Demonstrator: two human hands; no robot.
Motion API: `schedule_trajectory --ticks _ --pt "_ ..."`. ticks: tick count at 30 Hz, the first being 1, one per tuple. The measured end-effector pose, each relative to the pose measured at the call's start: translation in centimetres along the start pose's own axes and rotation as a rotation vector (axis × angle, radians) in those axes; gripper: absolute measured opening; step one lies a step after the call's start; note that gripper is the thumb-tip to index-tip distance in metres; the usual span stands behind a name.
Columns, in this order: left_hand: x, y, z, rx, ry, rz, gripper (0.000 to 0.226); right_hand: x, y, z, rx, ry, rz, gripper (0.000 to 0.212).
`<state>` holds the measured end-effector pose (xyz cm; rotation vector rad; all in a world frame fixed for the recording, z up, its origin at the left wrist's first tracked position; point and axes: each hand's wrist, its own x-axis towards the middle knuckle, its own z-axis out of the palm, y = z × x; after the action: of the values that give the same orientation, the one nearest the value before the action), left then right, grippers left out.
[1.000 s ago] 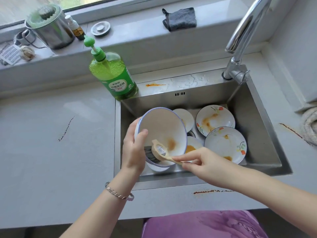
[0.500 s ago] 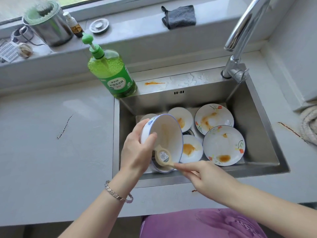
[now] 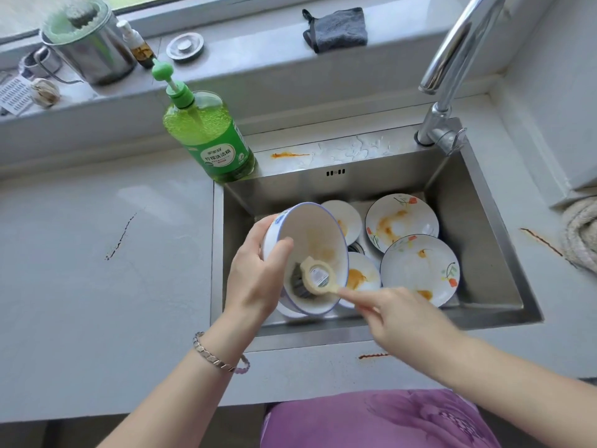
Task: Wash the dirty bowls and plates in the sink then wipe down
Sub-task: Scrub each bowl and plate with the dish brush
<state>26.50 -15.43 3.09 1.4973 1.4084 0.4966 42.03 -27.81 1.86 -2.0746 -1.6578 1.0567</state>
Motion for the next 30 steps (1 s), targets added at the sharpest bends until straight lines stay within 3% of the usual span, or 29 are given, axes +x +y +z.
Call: schedule_trajectory --ticks 3,5,7,11,16,18,20,23,27,30 --pt "0.2 0.0 -0.2 -0.004 -0.039 -0.017 0.029 -0.8 -0.5 0.2 -0.004 -0.034 -0.045 0.047" --pt "0.1 -0.3 -0.5 0.037 -0.093 -0.033 0.029 0.2 1.2 -1.2 -0.300 0.017 -0.043 0.050" --pt "-0.2 -0.7 -0.4 0.072 -0.151 -0.065 0.031 1.4 2.1 -2.5 -0.544 0.211 -0.183 0.061" --pt "-0.2 -0.5 -0.1 -0.055 -0.200 -0.203 0.037 1.7 2.4 -2.7 -0.596 0.335 -0.244 0.078" --pt "0.2 -0.5 -0.9 -0.080 -0.166 -0.267 0.033 -1.0 4.5 -0.3 -0.506 0.312 -0.213 0.051" --pt "0.3 -0.8 -1.2 -0.029 -0.174 -0.264 0.027 -1.5 4.7 -0.7 -0.334 0.255 -0.045 0.046" --pt "0.2 -0.8 -1.5 -0.005 -0.238 -0.283 0.016 -1.1 4.8 -1.2 0.116 0.265 0.139 0.039" --pt "-0.2 -0.6 -1.5 0.047 -0.420 -0.271 0.029 0.6 3.9 -1.3 0.584 0.301 0.310 0.038" --pt "-0.2 0.6 -1.0 0.117 -0.638 -0.206 0.034 2.0 1.7 -0.9 0.810 0.161 0.310 0.046" --pt "0.3 1.5 -1.1 0.149 -0.690 -0.170 0.035 1.9 1.1 -1.1 0.910 0.104 0.275 0.044"
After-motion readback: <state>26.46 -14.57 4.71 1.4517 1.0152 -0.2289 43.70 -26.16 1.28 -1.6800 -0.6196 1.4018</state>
